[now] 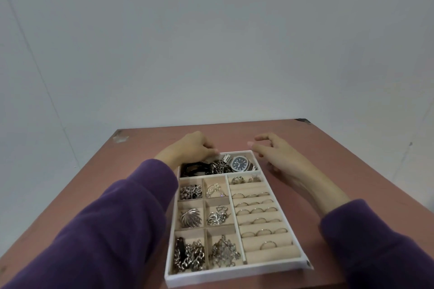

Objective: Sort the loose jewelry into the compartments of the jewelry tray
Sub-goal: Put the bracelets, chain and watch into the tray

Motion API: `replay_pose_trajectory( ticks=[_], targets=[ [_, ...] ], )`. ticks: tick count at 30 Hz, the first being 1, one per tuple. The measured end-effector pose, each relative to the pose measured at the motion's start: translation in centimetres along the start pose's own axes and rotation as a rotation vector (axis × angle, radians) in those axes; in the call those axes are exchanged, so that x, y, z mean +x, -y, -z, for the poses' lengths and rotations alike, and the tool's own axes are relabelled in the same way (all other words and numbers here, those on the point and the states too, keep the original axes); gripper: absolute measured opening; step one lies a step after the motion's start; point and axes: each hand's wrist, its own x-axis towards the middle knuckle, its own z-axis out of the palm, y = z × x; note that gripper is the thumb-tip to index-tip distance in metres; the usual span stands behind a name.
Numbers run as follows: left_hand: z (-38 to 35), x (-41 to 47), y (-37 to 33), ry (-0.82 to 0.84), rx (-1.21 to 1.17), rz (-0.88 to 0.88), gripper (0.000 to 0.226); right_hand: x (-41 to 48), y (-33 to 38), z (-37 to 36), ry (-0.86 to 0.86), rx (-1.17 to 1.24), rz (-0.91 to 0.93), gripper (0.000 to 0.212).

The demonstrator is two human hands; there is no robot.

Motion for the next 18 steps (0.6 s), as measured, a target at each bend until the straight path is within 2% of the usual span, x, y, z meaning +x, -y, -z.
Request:
replay_pose_trajectory(
  ticks=[4,6,12,15,18],
  targets=[
    [-0.2,0.0,1.0,-0.054,0.032,-0.077,0.016,0.0,0.3,0.1,-0.039,0.037,0.015,0.019],
    [-0.1,0.1,1.4,-0.080,0.055,-0.081,0.022,-0.2,0.5,0.4,-0.064,0.020,0.024,0.016],
    [1.2,-0.9,4.5,-0.238,0.103,0.085,0.013,-0.2,0.8,1.7,-0.130,-0.007,-0.022,0.024],
    [1.8,-2.0,5.9,-0.315,0.085,0.179,0.012,0.3,0.5,1.9,-0.201,0.007,-0.010,0.035],
    [1.9,-3.1,6.6,-0.351,0.015,0.241,0.019,0.8,-0.3,2.3,-0.276,-0.104,-0.002,0.051]
  ],
)
